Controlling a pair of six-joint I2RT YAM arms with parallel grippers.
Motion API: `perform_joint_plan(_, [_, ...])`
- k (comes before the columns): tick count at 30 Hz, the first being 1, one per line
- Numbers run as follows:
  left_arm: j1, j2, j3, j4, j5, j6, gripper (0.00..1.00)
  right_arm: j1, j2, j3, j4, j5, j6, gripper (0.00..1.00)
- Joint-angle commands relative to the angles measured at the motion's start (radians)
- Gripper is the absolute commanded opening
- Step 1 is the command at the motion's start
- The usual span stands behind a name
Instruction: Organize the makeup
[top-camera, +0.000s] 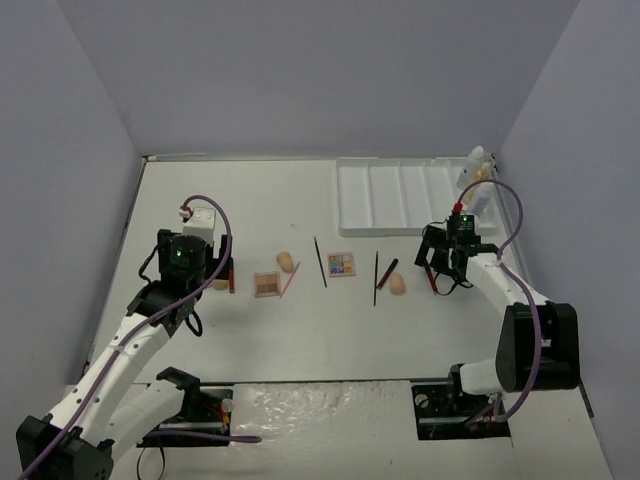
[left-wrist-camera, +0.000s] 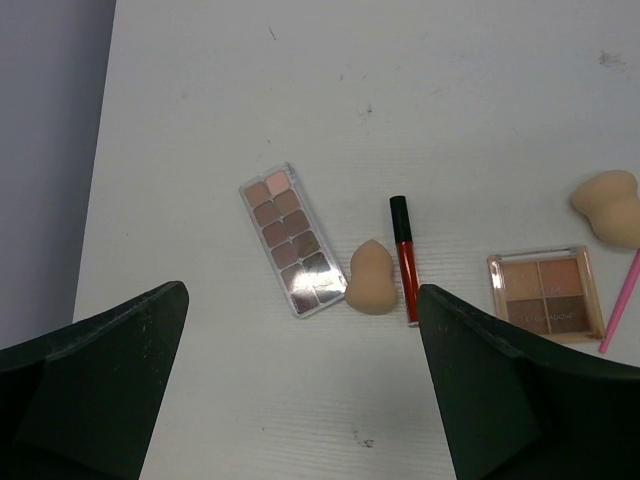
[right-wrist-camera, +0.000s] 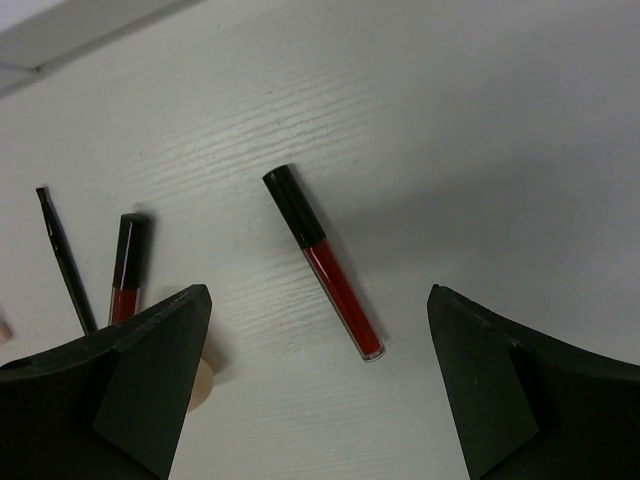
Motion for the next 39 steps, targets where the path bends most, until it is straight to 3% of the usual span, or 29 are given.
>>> perform_joint_plan(1, [-0.014,0.03,0.042,0.05,-0.016,0.011,0.97,0.016,0.044,0.018,-0.004,-0.038,-0.019,0.81])
perform_joint_plan(15, [-0.022,0.016,0.038,0.053,-0.008,0.012,0.97,0.102,0.22,0.074,-0.022,0.0,-0.048,0.47])
perform_joint_plan(17, [-0.022,0.008,0.036,0.054,-0.013,0.016,0.97,0.102,0.231,0.081,-0.024,0.009,-0.048,0.33])
perform_joint_plan(22, [-0.022,-0.004,0.035,0.055,-0.012,0.017,0.97,0.102,0.242,0.109,-0.035,0.057,-0.055,0.11])
perform_joint_plan(23, [-0.022,-0.007,0.035,0.056,-0.012,0.019,0.97,0.102,0.243,0.124,-0.047,0.076,-0.061,0.01])
perform_joint_plan(30, [-0.022,-0.014,0.035,0.059,-0.01,0.021,0.97,0.132,0.261,0.438,-0.146,0.176,-0.139,0.0])
perform_joint_plan(35, [-0.02,-0.021,0.034,0.056,-0.016,0.022,0.97,0.097,0.421,0.714,-0.17,0.338,-0.295,0.0])
perform_joint_plan(39, [-0.02,-0.015,0.035,0.057,-0.02,0.027,0.97,0.031,0.581,0.893,-0.171,0.326,-0.33,0.0])
